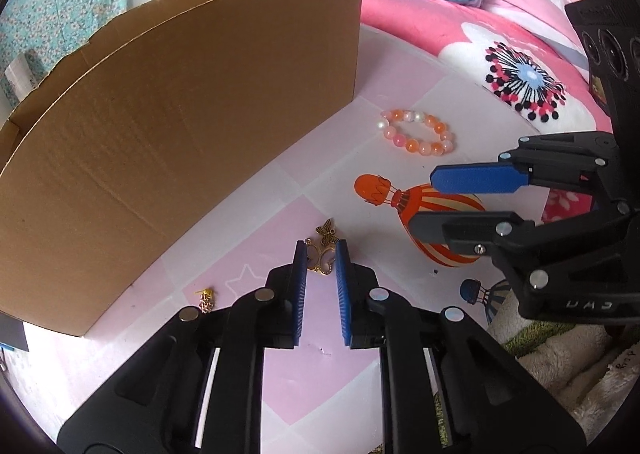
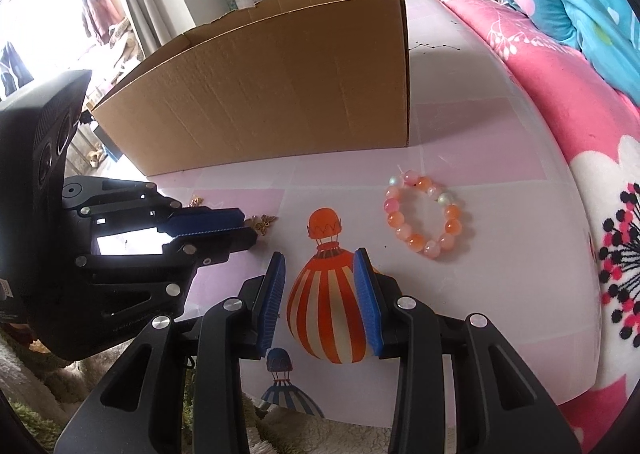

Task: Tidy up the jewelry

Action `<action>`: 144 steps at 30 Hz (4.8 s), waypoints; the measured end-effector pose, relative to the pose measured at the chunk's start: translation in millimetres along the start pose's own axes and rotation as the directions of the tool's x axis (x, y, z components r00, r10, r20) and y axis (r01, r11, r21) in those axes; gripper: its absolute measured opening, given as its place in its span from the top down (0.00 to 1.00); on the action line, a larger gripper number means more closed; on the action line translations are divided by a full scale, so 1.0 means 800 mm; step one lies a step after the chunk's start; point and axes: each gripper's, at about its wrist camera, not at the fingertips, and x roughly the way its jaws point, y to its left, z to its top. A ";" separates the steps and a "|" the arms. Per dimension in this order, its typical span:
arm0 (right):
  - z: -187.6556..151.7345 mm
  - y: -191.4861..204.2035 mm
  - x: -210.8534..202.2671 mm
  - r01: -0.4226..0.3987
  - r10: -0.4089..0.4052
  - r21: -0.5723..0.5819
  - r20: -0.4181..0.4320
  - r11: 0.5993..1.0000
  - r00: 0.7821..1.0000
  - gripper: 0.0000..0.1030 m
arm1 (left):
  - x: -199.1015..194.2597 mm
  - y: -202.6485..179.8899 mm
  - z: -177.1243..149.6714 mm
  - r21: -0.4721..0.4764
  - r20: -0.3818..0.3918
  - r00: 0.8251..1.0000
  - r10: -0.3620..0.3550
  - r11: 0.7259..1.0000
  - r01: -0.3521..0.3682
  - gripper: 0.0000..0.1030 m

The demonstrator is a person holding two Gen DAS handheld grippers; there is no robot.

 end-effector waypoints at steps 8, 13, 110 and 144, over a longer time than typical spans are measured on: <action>0.006 0.006 -0.003 -0.006 0.006 0.002 0.010 1.000 1.000 0.66 | -0.006 0.008 -0.007 -0.028 0.019 1.000 0.001 1.000 -0.001 0.90; 0.015 0.014 0.001 -0.021 0.021 -0.009 0.008 1.000 1.000 0.66 | -0.012 0.026 -0.016 -0.075 0.022 0.999 0.025 0.997 -0.023 0.90; 0.236 0.024 -0.023 -0.092 0.101 -0.144 0.060 0.985 0.993 0.51 | -0.079 0.230 0.141 -0.383 0.106 0.975 -0.194 0.897 0.220 0.58; 0.049 0.030 0.045 0.088 -0.077 0.075 -0.130 0.993 0.989 0.18 | -0.055 0.085 -0.105 -0.319 -0.027 0.985 0.173 0.932 -0.172 0.19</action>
